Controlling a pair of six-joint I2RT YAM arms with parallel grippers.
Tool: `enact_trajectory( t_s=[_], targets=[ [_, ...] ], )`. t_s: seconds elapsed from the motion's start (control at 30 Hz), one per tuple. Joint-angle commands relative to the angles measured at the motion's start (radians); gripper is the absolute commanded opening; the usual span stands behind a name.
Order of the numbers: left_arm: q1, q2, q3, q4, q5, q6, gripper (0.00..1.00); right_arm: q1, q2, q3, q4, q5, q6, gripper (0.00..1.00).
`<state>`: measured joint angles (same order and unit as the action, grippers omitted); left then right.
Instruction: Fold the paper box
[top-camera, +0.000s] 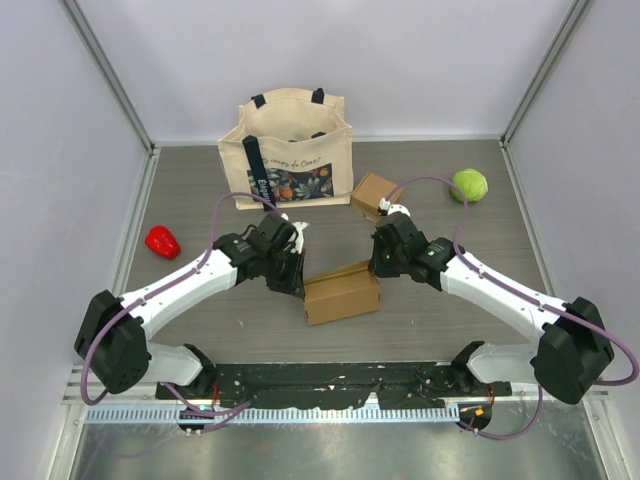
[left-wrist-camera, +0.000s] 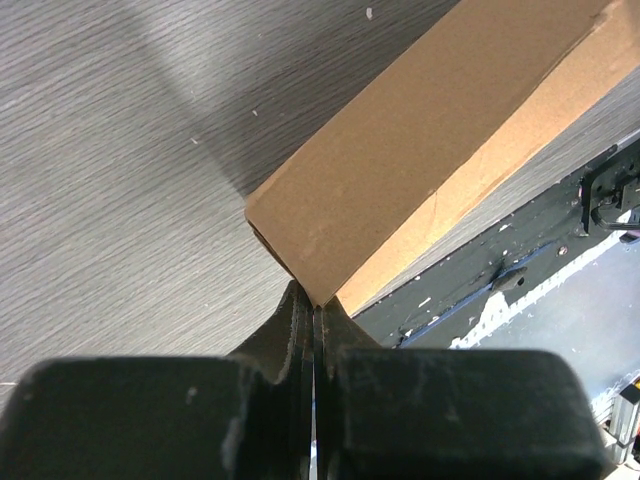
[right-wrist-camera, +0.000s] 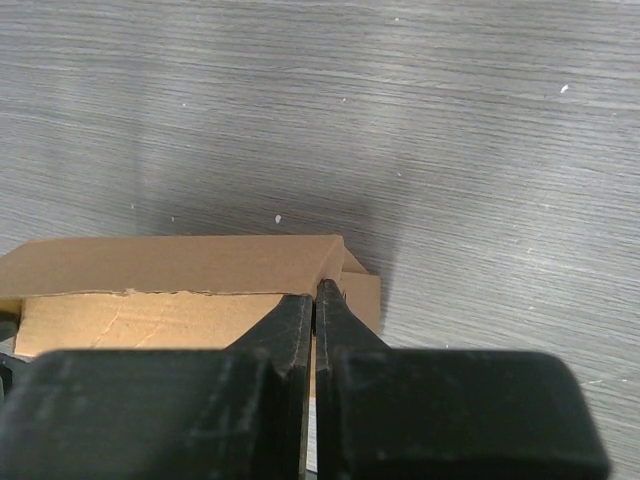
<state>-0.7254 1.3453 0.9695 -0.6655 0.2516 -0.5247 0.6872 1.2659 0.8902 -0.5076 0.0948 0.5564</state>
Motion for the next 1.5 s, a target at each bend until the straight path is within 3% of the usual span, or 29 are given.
enact_trajectory(
  t_s=[0.0,0.47,0.97,1.33,1.37,1.47],
  targets=[
    [-0.017,-0.014,-0.008,0.024,-0.014,-0.026,0.0,0.038,-0.091,-0.008,0.191,-0.05,0.039,0.01],
    [-0.017,-0.054,0.001,0.018,-0.072,-0.038,0.0,0.049,-0.143,-0.091,0.397,-0.058,0.103,0.01],
    [-0.06,-0.043,-0.029,0.067,-0.087,-0.089,0.0,0.058,-0.138,-0.053,0.02,0.068,-0.194,0.01],
    [-0.154,-0.021,-0.037,0.075,-0.176,-0.135,0.0,0.106,-0.145,-0.057,-0.083,0.181,-0.184,0.01],
    [-0.158,-0.02,-0.037,0.075,-0.179,-0.136,0.0,0.11,-0.148,-0.056,-0.091,0.189,-0.181,0.02],
    [-0.163,-0.02,-0.04,0.072,-0.187,-0.138,0.0,0.121,-0.146,-0.066,-0.098,0.181,-0.177,0.21]
  ],
)
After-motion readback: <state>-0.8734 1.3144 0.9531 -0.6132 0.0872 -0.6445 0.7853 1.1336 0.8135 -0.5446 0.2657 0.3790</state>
